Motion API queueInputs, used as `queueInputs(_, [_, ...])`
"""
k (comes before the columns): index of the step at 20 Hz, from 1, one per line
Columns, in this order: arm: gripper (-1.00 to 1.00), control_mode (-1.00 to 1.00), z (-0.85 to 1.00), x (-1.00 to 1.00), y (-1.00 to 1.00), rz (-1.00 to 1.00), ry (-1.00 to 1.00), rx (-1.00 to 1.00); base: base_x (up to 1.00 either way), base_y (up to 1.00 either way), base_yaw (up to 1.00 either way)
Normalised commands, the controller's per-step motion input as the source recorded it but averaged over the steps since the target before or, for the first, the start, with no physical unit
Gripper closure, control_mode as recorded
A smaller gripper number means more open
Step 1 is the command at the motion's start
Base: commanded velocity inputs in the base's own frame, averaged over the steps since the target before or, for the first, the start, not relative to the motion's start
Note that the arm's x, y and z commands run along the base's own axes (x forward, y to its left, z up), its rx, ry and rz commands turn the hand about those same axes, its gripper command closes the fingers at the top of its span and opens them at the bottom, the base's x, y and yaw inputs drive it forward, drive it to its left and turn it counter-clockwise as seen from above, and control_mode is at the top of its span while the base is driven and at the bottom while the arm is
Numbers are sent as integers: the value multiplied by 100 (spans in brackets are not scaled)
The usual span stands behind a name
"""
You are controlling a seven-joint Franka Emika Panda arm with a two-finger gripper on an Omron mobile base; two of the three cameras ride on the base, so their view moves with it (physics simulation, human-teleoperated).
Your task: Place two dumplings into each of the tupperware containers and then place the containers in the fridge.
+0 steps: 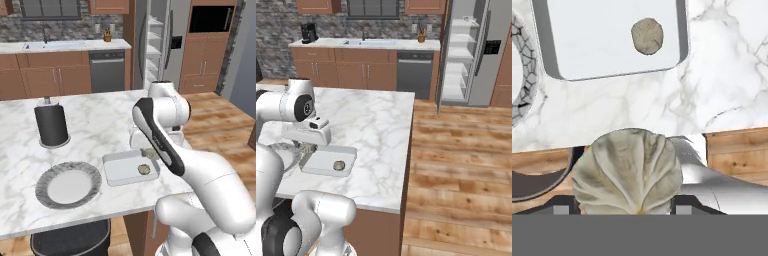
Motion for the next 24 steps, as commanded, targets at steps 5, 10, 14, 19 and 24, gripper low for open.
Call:
queueInputs(5, [100,-100,-61,80,23,1,6,1,0,0,0])
queueInputs(10, [100,-100,-97,59,3,1,0,5,0,0,0])
queueInputs(14, [100,-100,-96,52,10,3,-1,4,0,0,0])
queueInputs(19, [100,-100,-40,24,23,0,-1,1,0,0,0])
queueInputs(24, [100,-100,-24,26,26,0,-2,0,0,0,0])
